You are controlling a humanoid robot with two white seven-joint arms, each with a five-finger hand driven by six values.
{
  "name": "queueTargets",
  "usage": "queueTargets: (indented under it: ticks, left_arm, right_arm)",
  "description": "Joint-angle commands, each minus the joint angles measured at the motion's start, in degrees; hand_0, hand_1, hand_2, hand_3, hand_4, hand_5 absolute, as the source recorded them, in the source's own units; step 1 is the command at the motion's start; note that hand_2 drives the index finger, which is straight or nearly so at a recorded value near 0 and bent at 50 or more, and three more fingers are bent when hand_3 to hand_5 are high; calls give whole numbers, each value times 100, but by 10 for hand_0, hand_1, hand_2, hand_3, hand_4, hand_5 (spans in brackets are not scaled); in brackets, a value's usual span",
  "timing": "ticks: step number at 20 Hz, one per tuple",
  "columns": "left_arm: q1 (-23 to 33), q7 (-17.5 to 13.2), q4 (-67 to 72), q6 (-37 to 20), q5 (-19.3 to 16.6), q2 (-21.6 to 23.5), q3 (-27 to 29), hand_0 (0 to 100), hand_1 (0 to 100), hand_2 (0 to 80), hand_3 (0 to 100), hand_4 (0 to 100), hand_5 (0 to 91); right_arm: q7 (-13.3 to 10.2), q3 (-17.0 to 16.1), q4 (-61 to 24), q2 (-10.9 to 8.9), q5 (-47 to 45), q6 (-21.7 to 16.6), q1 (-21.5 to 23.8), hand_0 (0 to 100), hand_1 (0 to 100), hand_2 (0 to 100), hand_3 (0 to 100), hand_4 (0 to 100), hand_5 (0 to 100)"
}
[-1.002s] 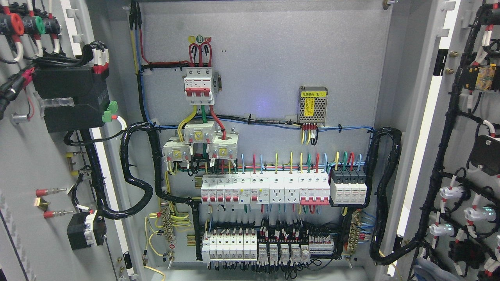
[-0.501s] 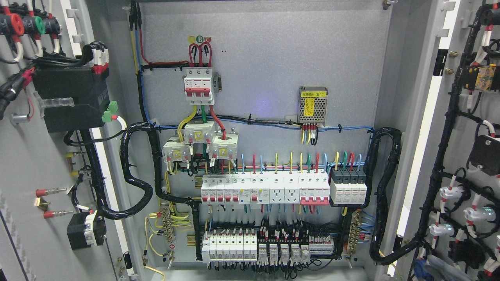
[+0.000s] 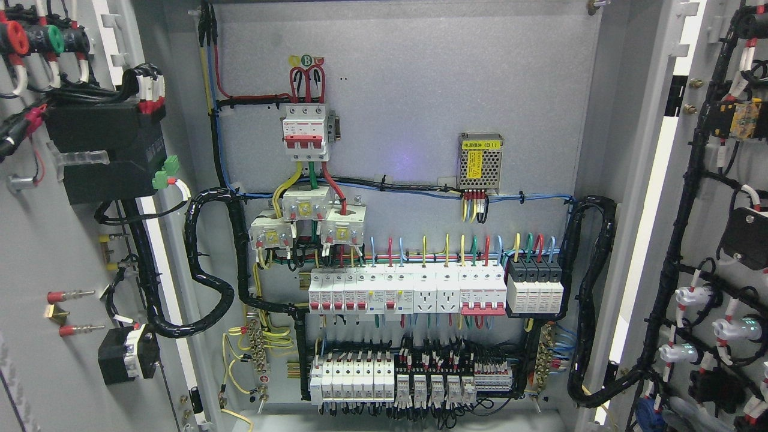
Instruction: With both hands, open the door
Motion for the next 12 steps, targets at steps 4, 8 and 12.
queueTargets:
  ticks: [4,8,12]
  left_arm:
    - [69,-1,15,-1181,577,418,802,0,0,0,0,0,0]
    - [86,-1,24,-1181,814,541,1039,0,0,0,0,0,0]
    - [218,-1,50,-1163,1174,717,1381,0,0,0,0,0,0]
  right_arm:
    - [-7,-334,67,48,-12,-15,152,380,0,0,0,0,0]
    - [-7,-457,163,84,-81,-15,170,380,0,0,0,0,0]
    - [-7,-553,163,75,-205,-15,301,379,0,0,0,0,0]
